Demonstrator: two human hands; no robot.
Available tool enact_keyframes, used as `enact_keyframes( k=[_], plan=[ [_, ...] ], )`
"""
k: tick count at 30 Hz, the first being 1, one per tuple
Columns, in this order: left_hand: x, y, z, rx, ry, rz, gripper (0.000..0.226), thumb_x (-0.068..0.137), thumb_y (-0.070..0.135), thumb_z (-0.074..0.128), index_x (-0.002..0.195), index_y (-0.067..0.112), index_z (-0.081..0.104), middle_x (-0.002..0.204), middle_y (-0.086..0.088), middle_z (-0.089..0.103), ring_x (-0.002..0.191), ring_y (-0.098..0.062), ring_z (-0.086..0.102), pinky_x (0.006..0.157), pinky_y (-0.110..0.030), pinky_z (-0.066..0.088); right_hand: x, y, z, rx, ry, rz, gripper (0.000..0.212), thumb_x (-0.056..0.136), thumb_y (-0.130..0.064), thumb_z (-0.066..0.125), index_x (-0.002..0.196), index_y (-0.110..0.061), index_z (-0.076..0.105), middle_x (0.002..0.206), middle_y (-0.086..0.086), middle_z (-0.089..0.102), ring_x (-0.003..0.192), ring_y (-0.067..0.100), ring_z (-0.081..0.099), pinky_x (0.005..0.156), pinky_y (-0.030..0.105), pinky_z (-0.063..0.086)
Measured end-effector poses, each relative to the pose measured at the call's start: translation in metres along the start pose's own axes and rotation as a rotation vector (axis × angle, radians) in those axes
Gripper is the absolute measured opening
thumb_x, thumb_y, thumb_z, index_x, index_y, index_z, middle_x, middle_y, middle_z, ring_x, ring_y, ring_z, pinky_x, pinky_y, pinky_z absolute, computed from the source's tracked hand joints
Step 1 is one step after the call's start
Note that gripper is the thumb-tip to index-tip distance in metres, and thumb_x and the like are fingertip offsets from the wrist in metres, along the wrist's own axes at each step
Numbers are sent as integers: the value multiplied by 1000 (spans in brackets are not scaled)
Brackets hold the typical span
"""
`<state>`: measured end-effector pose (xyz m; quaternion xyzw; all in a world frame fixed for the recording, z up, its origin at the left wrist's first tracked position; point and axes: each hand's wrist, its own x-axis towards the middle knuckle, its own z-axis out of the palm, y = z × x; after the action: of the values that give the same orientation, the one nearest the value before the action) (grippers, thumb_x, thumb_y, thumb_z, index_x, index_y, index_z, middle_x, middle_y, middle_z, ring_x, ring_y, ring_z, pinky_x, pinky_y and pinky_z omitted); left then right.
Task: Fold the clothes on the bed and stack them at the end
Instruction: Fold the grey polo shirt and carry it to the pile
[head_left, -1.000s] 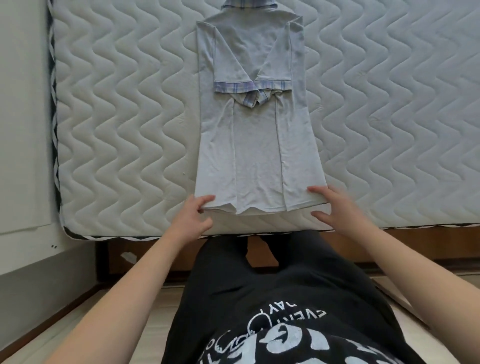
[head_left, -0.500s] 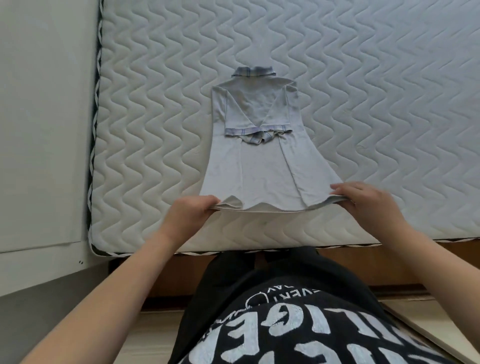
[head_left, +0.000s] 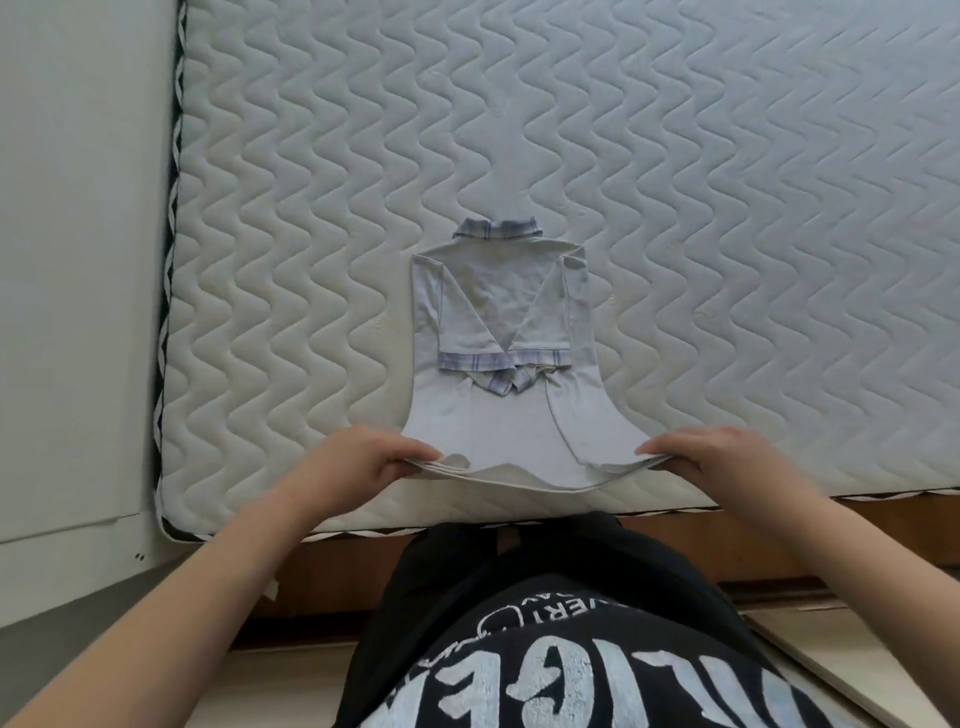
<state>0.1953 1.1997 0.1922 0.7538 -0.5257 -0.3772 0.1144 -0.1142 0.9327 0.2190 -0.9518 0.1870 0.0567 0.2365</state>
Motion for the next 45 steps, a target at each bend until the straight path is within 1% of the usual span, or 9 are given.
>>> enact_keyframes(
  k=[10,17,25,29,34,38,40,42,45],
  plan=[
    [138,-45,-77,81,-64,-65,27,95,22,63,119,32,70,116,3,72,108,-19,64,91,-29,47,152,64,-13,148,-22,68,18,91,-15,67,107,-12,75,99,5,69,89,28,65,75,29,42],
    [268,-103,-105,131,-75,-122,37,96,9,53,123,30,67,120,-1,68,93,-11,52,70,-15,28,268,140,24,203,-70,162,19,95,-20,62,111,-18,72,101,1,67,94,23,60,78,26,37],
    [376,-165,-92,160,-98,-150,42,96,7,48,122,33,67,124,0,66,111,-21,59,88,-28,43,371,212,87,265,-101,316,25,99,-23,55,117,-32,71,116,-3,68,98,11,54,84,24,37],
    [403,-189,-79,81,-46,-203,40,95,7,49,112,37,69,108,1,68,98,-18,58,78,-24,38,409,231,111,236,-129,323,26,99,-24,54,116,-35,71,115,-3,68,95,10,53,81,25,37],
    [419,-203,-70,-26,1,-268,42,88,6,51,91,46,63,87,20,63,80,-1,56,61,-15,38,432,246,136,216,-163,386,27,100,-20,53,122,-25,68,120,5,67,103,19,57,81,22,36],
    [433,-202,-65,-39,-92,-239,18,85,32,71,97,43,63,90,25,64,80,14,55,60,-6,36,439,248,146,161,-199,354,33,90,-39,67,121,-28,65,115,0,67,108,20,56,84,27,38],
    [442,-196,-63,-48,-86,-205,19,82,44,76,97,38,66,91,22,66,83,7,59,64,-10,38,443,245,149,91,-194,322,39,82,-54,69,116,-36,64,105,-8,64,112,18,50,94,31,31],
    [451,-191,-63,-54,-55,-159,16,82,35,78,93,30,69,88,13,69,82,-5,61,64,-11,41,447,243,153,60,-105,295,28,79,-55,71,101,-41,62,93,-14,58,109,16,46,92,30,23],
    [451,-188,-63,-131,-6,-84,17,79,24,82,82,34,69,79,13,67,69,5,57,59,-5,40,447,242,158,160,13,228,22,78,-41,79,93,-32,66,82,-15,54,97,19,51,94,37,35]
  ],
)
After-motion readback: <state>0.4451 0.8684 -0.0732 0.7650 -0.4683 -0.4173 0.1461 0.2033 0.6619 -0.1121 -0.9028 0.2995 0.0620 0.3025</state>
